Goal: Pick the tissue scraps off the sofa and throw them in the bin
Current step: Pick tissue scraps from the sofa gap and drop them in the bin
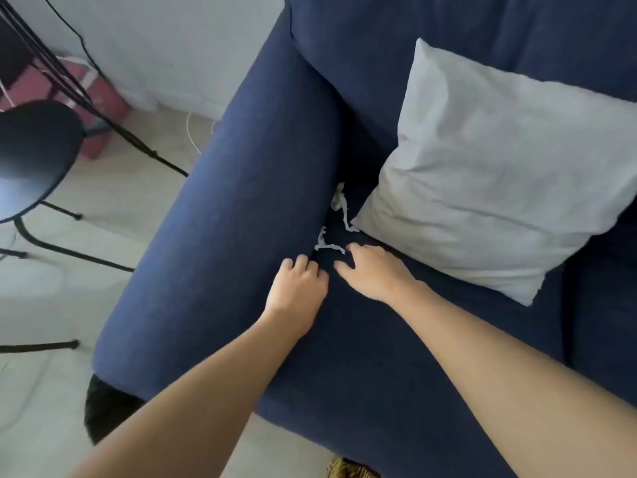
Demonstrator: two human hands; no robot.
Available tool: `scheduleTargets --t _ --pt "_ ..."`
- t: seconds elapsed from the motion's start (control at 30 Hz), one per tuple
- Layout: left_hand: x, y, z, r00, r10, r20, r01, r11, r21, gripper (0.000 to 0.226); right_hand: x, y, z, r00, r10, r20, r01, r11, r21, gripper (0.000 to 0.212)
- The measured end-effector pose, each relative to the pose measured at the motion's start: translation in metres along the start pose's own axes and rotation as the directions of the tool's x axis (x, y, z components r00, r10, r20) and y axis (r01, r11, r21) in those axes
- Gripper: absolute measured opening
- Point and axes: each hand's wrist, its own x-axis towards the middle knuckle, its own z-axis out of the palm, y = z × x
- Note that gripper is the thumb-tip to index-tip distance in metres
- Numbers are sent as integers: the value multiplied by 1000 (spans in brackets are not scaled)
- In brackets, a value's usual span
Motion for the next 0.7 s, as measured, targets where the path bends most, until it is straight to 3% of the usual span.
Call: scheduleTargets --t 0.13,0.4,0.7 --pt "34 9 31 996 25 81 -37 990 140 59 48 3 22 1000 -17 -1 17 999 -51 44" --pt "71 22 82 982 5 190 -77 924 375 42 124 3 53 1000 7 29 -7 1000 4 35" --pt "87 26 98 961 39 273 -157 890 428 28 167 -8 74 995 97 -2 -97 995 -7 24"
